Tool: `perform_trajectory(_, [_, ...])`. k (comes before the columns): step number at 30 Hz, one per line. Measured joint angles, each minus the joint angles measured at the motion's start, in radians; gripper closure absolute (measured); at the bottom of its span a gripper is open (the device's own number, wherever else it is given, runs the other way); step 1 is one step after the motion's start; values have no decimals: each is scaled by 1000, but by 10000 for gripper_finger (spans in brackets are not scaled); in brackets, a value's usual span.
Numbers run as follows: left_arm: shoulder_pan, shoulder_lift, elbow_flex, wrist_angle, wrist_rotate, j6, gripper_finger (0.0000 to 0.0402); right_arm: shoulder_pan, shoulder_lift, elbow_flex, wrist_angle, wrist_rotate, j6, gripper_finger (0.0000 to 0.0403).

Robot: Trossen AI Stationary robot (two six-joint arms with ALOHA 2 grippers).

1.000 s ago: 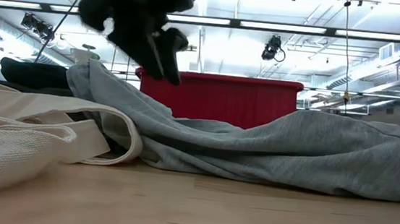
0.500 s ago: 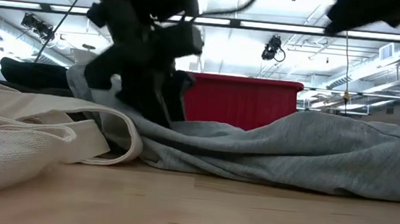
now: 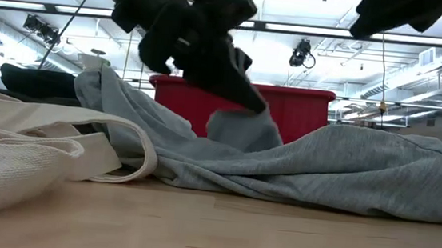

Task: Fold Laundry from Bin
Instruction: Fold the gray shirt

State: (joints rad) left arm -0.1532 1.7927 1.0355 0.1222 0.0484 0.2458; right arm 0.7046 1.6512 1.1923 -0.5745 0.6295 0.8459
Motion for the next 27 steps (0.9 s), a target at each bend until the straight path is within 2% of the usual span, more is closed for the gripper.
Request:
perform_trajectory(5, [-5, -4, 0, 64, -1, -20, 397, 22, 30, 0, 3, 45, 18, 250])
perform_trajectory(9, [1, -6, 0, 183, 0, -69, 397, 19, 93, 0, 22, 77, 14, 250])
perform_trajectory(18, [22, -7, 0, 434, 0, -178, 397, 56, 165, 0, 11, 420, 42, 250])
perform_trajectory(22, [23, -7, 0, 511, -1, -205, 397, 63, 164, 0, 18, 442, -33, 248])
perform_trajectory(27, [23, -7, 0, 523, -1, -185, 397, 42, 161, 0, 18, 372, -102, 227])
